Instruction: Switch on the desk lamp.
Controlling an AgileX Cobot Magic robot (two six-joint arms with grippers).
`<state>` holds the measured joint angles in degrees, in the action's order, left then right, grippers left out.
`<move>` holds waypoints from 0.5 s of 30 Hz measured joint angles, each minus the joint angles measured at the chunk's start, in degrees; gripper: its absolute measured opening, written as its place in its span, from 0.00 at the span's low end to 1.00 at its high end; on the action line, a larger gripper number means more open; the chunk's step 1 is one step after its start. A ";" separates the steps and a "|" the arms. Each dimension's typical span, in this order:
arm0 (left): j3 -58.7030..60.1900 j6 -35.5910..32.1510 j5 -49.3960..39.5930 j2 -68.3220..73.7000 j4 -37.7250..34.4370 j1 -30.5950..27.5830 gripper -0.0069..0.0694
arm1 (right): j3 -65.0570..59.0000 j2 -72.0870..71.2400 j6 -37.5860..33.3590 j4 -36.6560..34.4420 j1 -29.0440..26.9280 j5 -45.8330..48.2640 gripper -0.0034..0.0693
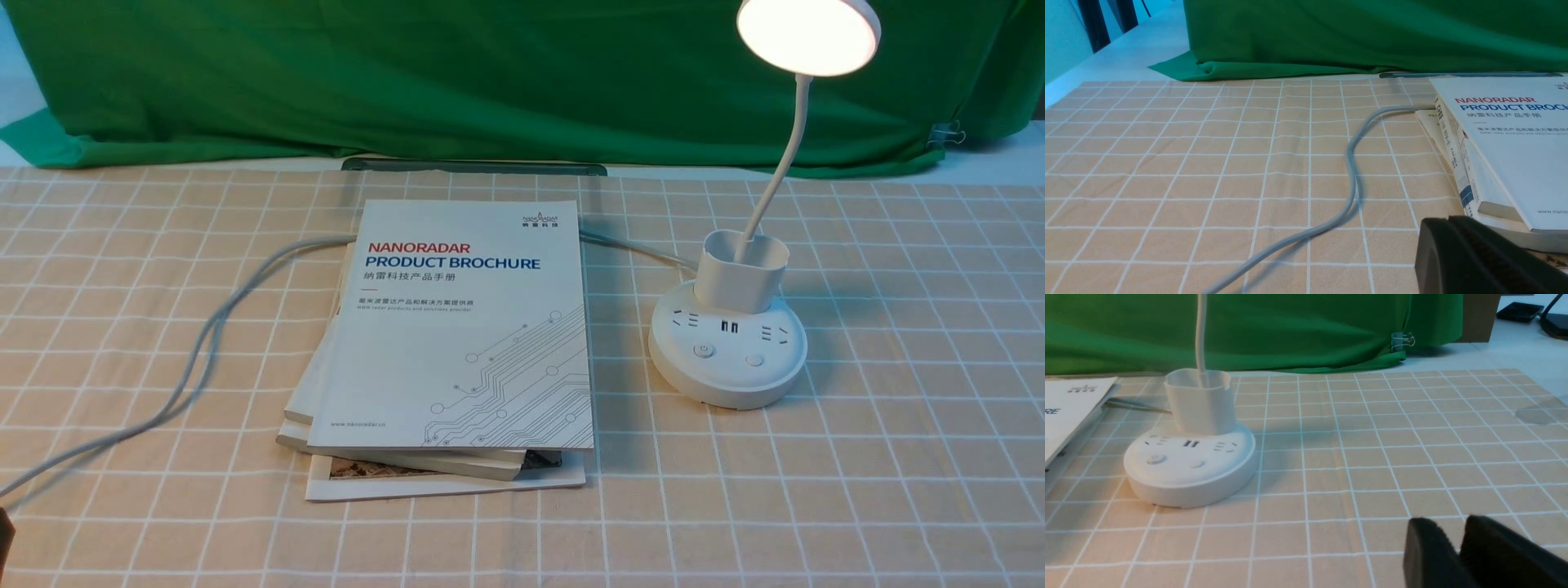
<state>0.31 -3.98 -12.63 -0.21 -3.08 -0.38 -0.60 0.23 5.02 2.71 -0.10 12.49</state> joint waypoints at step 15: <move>0.00 0.00 0.00 0.00 0.00 0.00 0.12 | 0.00 0.00 0.04 -0.05 0.00 0.00 0.37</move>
<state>0.31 -3.98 -12.63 -0.21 -3.08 -0.38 -0.60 0.23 5.05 2.66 -0.10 12.49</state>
